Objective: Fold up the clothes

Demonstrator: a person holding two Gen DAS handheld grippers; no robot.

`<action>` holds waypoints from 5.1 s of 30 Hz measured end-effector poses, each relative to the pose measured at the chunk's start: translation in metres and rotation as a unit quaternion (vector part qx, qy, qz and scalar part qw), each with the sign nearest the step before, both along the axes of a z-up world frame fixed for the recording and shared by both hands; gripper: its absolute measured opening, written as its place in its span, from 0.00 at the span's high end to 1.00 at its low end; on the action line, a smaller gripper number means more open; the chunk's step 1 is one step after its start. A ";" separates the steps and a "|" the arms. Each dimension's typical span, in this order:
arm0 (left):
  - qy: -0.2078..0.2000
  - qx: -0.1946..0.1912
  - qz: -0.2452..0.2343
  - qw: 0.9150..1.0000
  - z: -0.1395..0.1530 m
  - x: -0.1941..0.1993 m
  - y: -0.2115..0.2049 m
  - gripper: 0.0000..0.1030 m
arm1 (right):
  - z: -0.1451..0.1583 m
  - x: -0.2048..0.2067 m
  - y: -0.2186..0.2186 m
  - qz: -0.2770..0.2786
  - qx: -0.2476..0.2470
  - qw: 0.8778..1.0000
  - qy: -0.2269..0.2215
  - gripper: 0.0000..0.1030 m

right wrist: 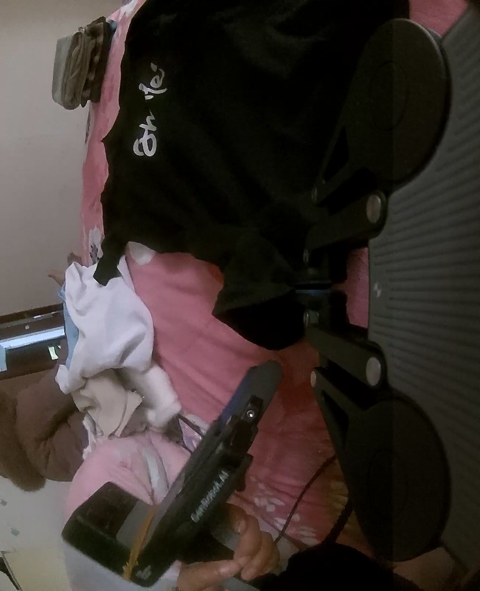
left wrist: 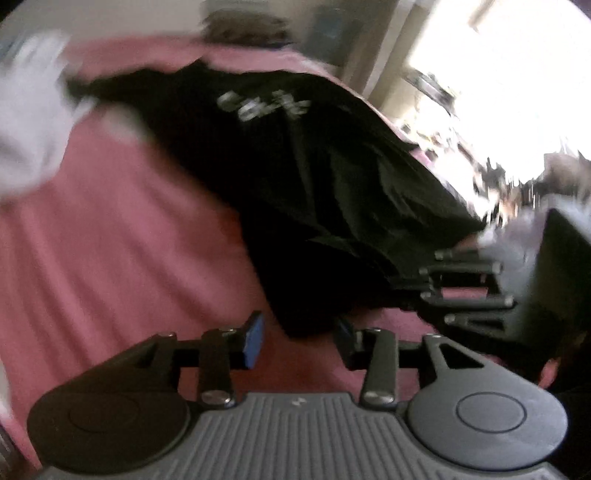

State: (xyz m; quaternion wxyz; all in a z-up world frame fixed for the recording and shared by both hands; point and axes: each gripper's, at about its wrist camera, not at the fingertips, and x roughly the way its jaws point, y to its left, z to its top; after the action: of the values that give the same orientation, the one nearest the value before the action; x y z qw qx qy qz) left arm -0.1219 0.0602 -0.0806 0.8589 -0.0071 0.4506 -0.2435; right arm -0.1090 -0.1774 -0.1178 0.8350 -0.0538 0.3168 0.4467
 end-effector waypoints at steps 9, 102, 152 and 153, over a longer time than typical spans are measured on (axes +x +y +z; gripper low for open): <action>-0.112 0.104 -0.044 0.987 0.001 0.002 -0.034 0.78 | 0.008 -0.007 0.002 0.011 0.003 1.000 -0.019 0.98; 0.010 0.142 0.004 0.990 -0.026 0.036 -0.037 0.44 | 0.014 0.296 -0.161 -0.356 -0.075 0.931 0.028 0.97; 0.034 0.156 0.039 0.986 -0.015 0.014 -0.028 0.39 | -0.039 0.102 -0.243 -0.396 0.125 0.885 0.211 0.90; 0.037 0.154 0.043 0.986 -0.015 0.015 -0.026 0.39 | -0.039 0.099 -0.242 -0.396 0.128 0.883 0.215 0.96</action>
State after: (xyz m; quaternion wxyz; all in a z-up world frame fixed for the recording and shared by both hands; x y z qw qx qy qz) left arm -0.1073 0.0337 -0.0953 0.8420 0.0970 0.5136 -0.1336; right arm -0.0101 -0.4197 -0.1568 0.8534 0.2806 0.4238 0.1157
